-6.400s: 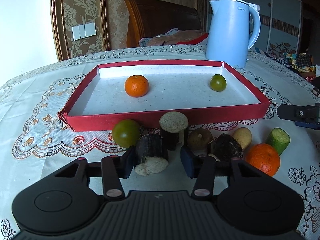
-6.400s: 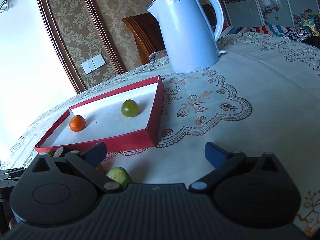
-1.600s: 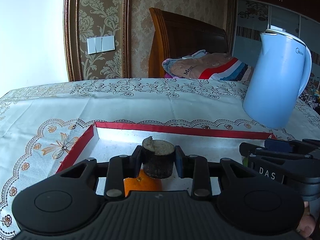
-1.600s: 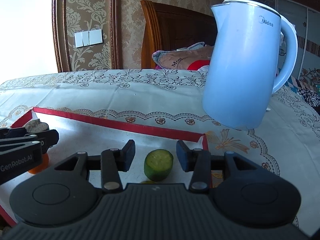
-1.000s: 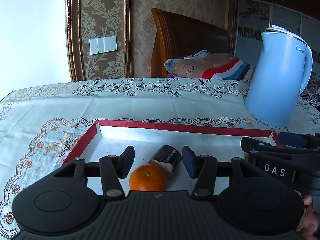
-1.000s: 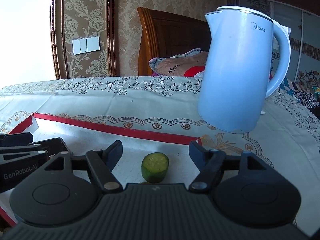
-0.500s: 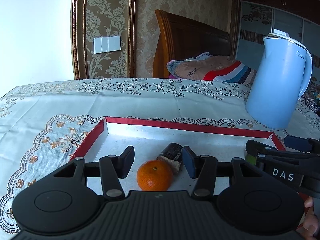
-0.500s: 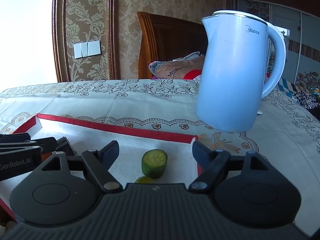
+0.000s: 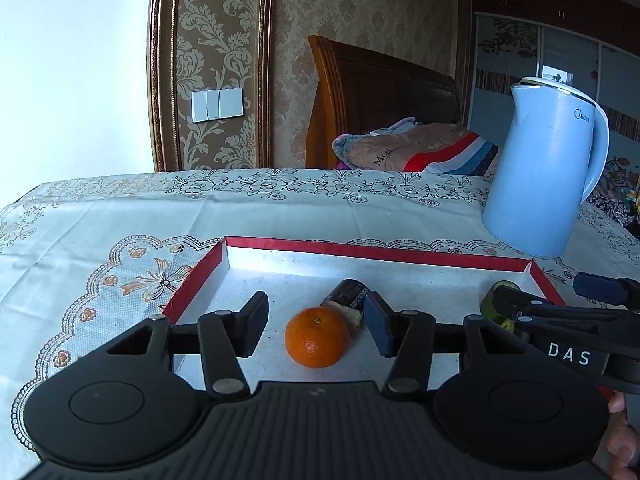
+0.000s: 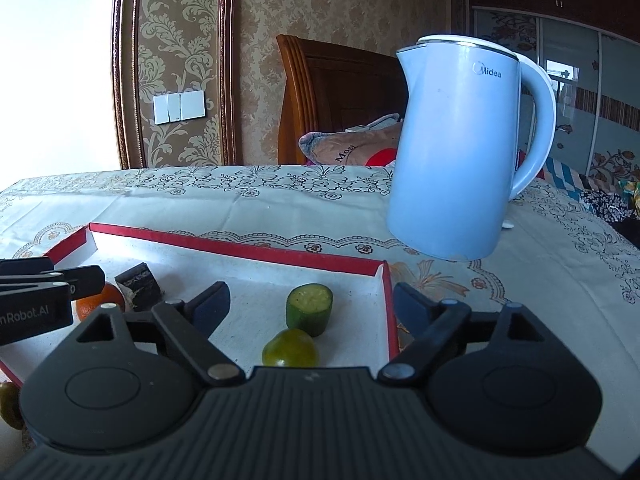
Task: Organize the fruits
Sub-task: 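Withdraw both open tools from the tray toward the remaining produce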
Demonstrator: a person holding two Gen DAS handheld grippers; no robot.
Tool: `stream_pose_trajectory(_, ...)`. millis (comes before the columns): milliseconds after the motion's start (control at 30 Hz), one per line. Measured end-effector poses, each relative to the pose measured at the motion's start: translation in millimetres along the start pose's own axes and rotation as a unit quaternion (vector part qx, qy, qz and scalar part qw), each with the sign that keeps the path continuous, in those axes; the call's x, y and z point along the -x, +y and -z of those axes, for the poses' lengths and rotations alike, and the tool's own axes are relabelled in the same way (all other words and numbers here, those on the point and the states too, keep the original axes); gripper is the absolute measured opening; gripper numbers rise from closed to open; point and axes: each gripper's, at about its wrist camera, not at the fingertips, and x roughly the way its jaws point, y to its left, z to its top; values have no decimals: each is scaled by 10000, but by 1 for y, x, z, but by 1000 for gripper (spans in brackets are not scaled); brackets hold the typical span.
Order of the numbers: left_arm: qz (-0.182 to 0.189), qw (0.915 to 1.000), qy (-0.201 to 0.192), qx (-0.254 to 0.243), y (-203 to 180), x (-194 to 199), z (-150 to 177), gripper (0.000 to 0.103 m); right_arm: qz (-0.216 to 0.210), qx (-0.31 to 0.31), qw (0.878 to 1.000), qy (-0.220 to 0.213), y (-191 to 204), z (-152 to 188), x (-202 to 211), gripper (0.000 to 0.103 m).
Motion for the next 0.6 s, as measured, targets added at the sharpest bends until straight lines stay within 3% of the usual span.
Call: stream_pose_trajectory(600, 145, 9996, -46, -251, -7, 32, 25, 53, -142, -317, 9994, -1, -11, 16, 29, 92)
